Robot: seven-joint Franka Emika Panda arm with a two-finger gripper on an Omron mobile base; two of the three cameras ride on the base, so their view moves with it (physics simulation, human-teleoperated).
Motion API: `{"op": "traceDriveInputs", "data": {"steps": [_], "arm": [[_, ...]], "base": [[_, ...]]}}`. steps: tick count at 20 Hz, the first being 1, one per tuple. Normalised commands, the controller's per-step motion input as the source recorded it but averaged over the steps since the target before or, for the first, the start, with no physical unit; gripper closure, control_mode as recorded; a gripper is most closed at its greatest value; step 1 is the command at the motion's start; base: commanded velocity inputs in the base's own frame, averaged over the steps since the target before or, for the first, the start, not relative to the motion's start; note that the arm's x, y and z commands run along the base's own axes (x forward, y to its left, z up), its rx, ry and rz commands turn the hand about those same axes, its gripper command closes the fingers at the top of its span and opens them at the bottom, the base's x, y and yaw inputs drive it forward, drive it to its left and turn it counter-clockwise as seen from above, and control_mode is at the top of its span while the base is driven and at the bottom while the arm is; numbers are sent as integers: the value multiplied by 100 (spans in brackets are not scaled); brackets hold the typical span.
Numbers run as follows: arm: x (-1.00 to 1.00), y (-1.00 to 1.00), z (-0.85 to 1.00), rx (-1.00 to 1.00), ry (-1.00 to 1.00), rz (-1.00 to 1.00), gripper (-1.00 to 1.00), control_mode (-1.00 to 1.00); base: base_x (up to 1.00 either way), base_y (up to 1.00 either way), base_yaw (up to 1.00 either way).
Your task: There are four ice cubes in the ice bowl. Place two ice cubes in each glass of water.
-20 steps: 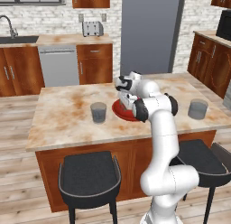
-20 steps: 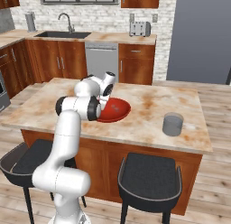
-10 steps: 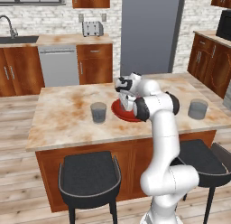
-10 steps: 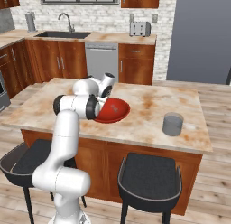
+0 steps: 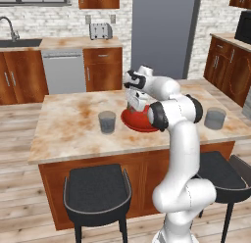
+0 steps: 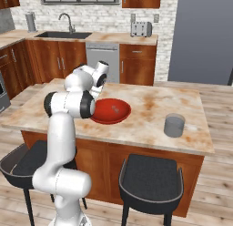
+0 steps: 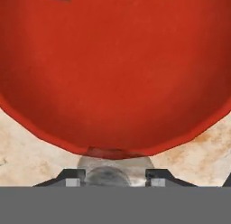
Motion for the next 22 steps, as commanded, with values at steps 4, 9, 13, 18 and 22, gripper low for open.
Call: {"op": "traceDriveInputs", "data": {"steps": [4,9,13,18,22], "arm": [[-44,36,51,0,-14,27,100,-100],[-20,50,25,0,-18,29,100,-100],[0,28,34,0,-18,41,100,-100],[-7,24,4,-3,-12,46,100,-100],[-3,28,1,-6,-14,45,100,-100]], "base": [[0,0,0],[0,0,0],[0,0,0],[0,0,0],[0,0,0]]}}
